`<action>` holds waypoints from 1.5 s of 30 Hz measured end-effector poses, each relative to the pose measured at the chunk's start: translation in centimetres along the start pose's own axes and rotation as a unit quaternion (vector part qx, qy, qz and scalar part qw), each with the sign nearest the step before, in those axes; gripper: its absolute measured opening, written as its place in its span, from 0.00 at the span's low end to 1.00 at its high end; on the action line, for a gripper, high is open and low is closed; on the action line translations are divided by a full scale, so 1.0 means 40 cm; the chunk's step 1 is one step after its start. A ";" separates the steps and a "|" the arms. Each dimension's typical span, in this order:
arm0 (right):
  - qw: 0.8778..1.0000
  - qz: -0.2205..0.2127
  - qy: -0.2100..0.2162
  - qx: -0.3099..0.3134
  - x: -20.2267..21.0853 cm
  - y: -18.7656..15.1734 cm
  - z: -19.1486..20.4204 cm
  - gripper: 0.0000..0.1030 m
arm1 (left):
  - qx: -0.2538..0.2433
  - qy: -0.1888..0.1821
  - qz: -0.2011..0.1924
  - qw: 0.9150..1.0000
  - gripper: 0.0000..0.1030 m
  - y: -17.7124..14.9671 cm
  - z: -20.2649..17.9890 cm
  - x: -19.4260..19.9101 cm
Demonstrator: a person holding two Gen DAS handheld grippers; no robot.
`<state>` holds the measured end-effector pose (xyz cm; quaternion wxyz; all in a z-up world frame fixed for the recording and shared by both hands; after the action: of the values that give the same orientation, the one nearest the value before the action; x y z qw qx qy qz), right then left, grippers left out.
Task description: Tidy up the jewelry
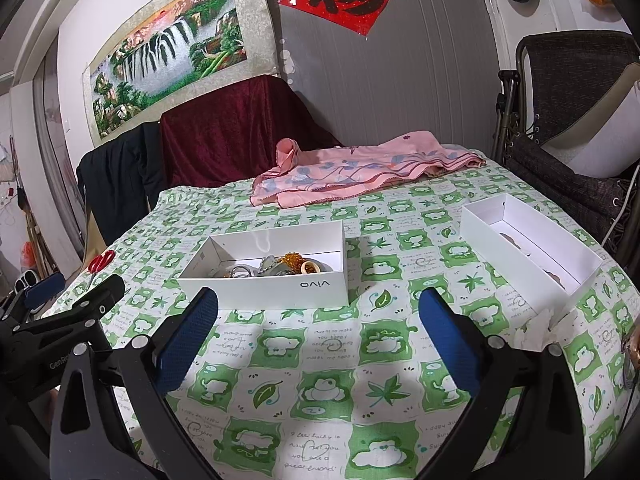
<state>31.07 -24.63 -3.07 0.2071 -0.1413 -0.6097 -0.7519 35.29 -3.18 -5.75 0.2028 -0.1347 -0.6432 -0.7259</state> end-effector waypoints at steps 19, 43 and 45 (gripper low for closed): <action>1.000 0.000 0.000 0.000 0.000 0.000 -0.001 0.93 | -0.005 -0.003 0.000 1.000 0.94 0.002 -0.004 0.001; 1.000 -0.004 -0.001 -0.004 0.004 0.005 -0.010 0.93 | -0.009 -0.009 0.006 1.000 0.94 -0.005 0.001 -0.007; 1.000 -0.004 -0.001 -0.004 0.004 0.006 -0.011 0.93 | -0.013 -0.008 0.003 1.000 0.94 -0.005 -0.002 -0.005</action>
<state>31.06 -25.11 -2.89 0.2029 -0.1403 -0.6071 -0.7554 35.36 -3.22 -6.04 0.1979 -0.1454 -0.6348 -0.7326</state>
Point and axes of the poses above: each gripper's, at about its wrist camera, not at the fingertips, and x roughly against the way its jaws point, z to its left, y to its top, the point moved 4 cm from there along -x, roughly the way its jaws point, and after that the axes turned 5 degrees about y, right-handed, at the moved point
